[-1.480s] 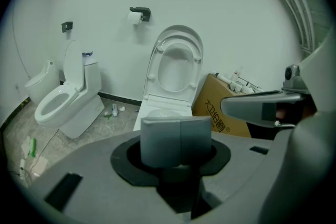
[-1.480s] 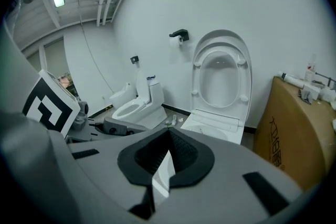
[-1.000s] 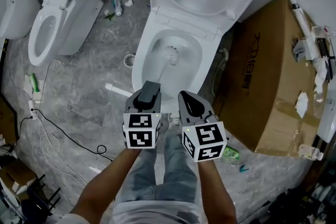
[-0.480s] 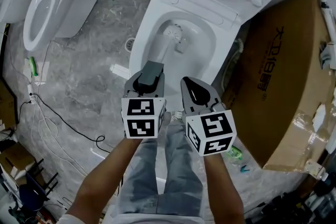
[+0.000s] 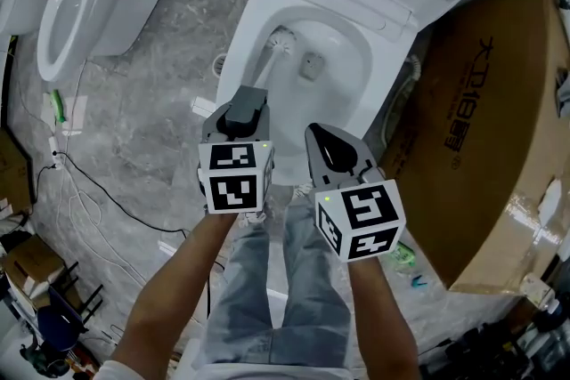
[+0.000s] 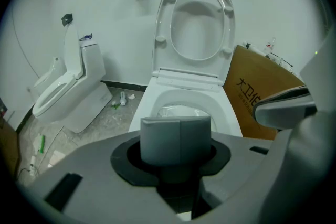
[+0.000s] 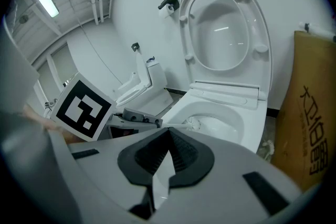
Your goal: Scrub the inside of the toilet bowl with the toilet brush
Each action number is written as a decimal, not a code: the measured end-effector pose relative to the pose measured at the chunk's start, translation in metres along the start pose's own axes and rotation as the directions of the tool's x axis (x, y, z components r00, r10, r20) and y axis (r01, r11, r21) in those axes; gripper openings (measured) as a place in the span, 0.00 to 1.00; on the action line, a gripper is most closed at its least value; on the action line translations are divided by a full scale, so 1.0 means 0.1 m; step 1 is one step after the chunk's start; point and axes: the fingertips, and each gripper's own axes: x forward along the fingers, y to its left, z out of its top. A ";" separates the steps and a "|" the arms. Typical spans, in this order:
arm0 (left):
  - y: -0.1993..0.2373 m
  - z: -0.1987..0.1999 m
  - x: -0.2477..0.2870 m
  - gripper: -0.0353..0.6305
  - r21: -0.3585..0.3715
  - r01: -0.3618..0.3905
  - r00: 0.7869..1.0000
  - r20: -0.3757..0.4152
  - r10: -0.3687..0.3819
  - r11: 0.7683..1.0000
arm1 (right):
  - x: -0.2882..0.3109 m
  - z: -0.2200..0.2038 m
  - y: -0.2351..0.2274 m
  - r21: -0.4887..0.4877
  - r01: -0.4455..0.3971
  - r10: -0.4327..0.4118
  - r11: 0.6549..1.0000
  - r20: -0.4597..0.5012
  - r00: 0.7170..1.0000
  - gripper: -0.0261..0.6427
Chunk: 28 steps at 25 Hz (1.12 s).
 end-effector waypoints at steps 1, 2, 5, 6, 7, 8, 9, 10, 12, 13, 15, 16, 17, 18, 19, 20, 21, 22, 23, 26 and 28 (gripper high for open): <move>0.00 0.00 -0.01 0.29 0.006 -0.003 1.000 -0.007 0.003 1.000 | 0.00 0.00 0.00 0.001 -0.001 0.001 1.000 -0.003 1.000 0.04; 0.01 -0.01 -0.02 0.29 0.012 -0.006 1.000 -0.016 0.006 1.000 | 0.00 -0.01 0.01 0.001 -0.001 0.001 1.000 -0.005 1.000 0.04; 0.03 -0.06 -0.07 0.29 0.021 -0.011 0.999 -0.044 0.012 1.000 | 0.00 0.00 0.03 0.002 -0.002 0.002 1.000 -0.008 1.000 0.04; 0.04 -0.09 -0.09 0.29 0.017 -0.013 0.999 -0.053 0.014 1.000 | 0.00 0.00 0.04 0.002 -0.002 0.002 1.000 -0.009 1.000 0.04; 0.05 -0.11 -0.11 0.29 0.011 -0.016 0.998 -0.061 0.016 1.000 | -0.01 0.01 0.05 0.000 -0.002 0.002 1.000 -0.010 1.000 0.04; 0.06 -0.13 -0.14 0.29 0.006 -0.018 0.997 -0.069 0.018 1.000 | -0.01 0.01 0.05 -0.002 -0.001 0.001 1.000 -0.011 1.000 0.04; 0.07 -0.16 -0.16 0.29 0.005 -0.018 0.997 -0.077 0.019 1.000 | -0.01 0.02 0.06 -0.004 0.000 0.000 1.000 -0.011 1.000 0.04; 0.07 -0.18 -0.19 0.29 0.006 -0.017 0.996 -0.083 0.018 1.000 | -0.02 0.03 0.06 -0.005 0.002 -0.002 1.000 -0.011 1.000 0.04; 0.08 -0.23 -0.24 0.29 0.007 -0.015 0.995 -0.095 0.015 1.000 | -0.03 0.05 0.09 -0.010 0.003 -0.004 1.000 -0.011 1.000 0.04; 0.09 -0.25 -0.26 0.29 0.003 -0.014 0.995 -0.103 0.015 1.000 | -0.03 0.05 0.10 -0.013 0.003 -0.003 1.000 -0.013 1.000 0.04; 0.12 -0.31 -0.31 0.29 -0.002 -0.013 0.992 -0.122 0.013 1.000 | -0.04 0.05 0.13 -0.017 0.003 -0.004 1.000 -0.018 1.000 0.04; 0.13 -0.33 -0.33 0.29 0.000 -0.012 0.992 -0.128 0.012 1.000 | -0.04 0.05 0.14 -0.018 0.005 -0.005 1.000 -0.019 1.000 0.04; 0.14 -0.34 -0.36 0.29 0.005 -0.010 0.991 -0.132 0.011 1.000 | -0.04 0.05 0.16 -0.018 0.006 -0.007 1.000 -0.019 1.000 0.04; 0.15 -0.35 -0.38 0.29 0.010 -0.008 0.991 -0.135 0.010 1.000 | -0.04 0.04 0.17 -0.018 0.008 -0.008 1.000 -0.019 1.000 0.04; 0.15 -0.36 -0.39 0.29 0.013 -0.006 0.990 -0.139 0.008 1.000 | -0.04 0.04 0.18 -0.018 0.010 -0.010 1.000 -0.019 1.000 0.04; 0.15 -0.38 -0.41 0.29 0.013 -0.003 0.989 -0.145 0.005 1.000 | -0.05 0.04 0.19 -0.019 0.012 -0.012 1.000 -0.019 1.000 0.04; 0.16 -0.40 -0.43 0.29 0.012 0.000 0.988 -0.153 0.002 1.000 | -0.06 0.04 0.20 -0.020 0.014 -0.015 1.000 -0.019 1.000 0.04; 0.16 -0.42 -0.45 0.29 0.011 0.002 0.987 -0.160 0.000 1.000 | -0.07 0.03 0.22 -0.020 0.018 -0.018 1.000 -0.019 1.000 0.04; 0.16 -0.43 -0.47 0.29 0.012 0.004 0.986 -0.165 -0.002 1.000 | -0.08 0.02 0.23 -0.019 0.022 -0.022 1.000 -0.019 1.000 0.04; 0.18 -0.49 -0.55 0.29 0.026 0.010 0.984 -0.179 -0.005 1.000 | -0.13 -0.01 0.29 -0.014 0.033 -0.033 0.999 -0.021 0.999 0.04; 0.19 -0.55 -0.61 0.29 0.033 0.015 0.981 -0.193 -0.008 0.999 | -0.17 -0.04 0.33 -0.010 0.041 -0.041 0.999 -0.023 0.999 0.04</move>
